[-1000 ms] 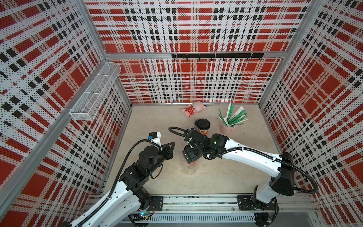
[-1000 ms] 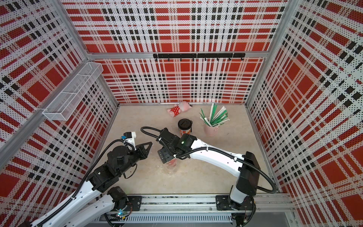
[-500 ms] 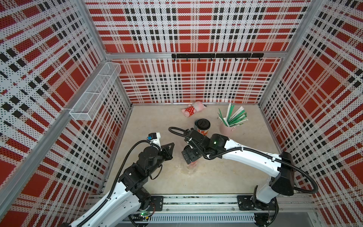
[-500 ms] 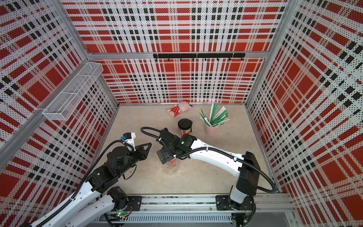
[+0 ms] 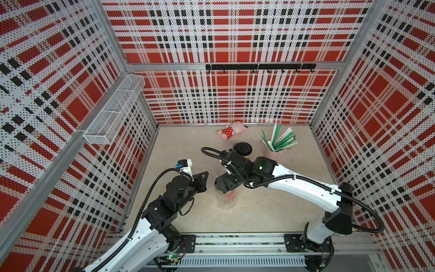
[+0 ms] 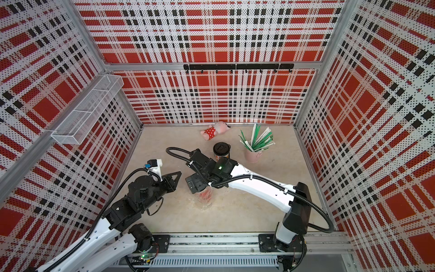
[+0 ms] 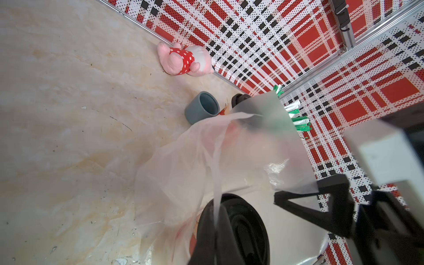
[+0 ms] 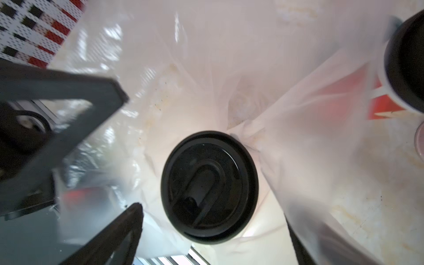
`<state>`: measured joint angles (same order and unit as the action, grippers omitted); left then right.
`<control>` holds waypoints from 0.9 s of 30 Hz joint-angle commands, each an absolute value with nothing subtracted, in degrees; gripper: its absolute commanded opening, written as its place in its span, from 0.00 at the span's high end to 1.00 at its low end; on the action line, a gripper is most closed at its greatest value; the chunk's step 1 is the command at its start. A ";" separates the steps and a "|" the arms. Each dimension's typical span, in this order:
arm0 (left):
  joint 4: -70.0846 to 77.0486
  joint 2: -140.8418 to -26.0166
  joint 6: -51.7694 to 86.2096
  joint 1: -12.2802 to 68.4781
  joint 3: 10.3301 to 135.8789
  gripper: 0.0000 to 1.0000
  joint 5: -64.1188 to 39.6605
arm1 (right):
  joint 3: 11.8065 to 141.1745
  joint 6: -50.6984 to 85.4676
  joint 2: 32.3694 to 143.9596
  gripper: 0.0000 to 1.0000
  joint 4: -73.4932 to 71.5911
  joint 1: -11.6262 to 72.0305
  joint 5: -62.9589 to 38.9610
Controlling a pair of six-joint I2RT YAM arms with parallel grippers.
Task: Pack milk tea into plastic carrier bags
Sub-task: Place the milk tea cup in the plastic carrier bag, then adjust the plastic carrier bag at the center of the board.
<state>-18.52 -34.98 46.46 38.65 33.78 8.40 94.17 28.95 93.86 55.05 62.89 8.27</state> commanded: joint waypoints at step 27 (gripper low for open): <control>-18.20 -44.75 43.25 37.62 44.10 1.00 6.57 | 83.29 27.84 85.20 0.51 42.34 55.30 9.56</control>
<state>-18.92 -42.92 44.77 38.54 41.08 7.66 83.99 27.55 86.78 45.63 55.46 10.31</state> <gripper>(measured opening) 0.043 0.498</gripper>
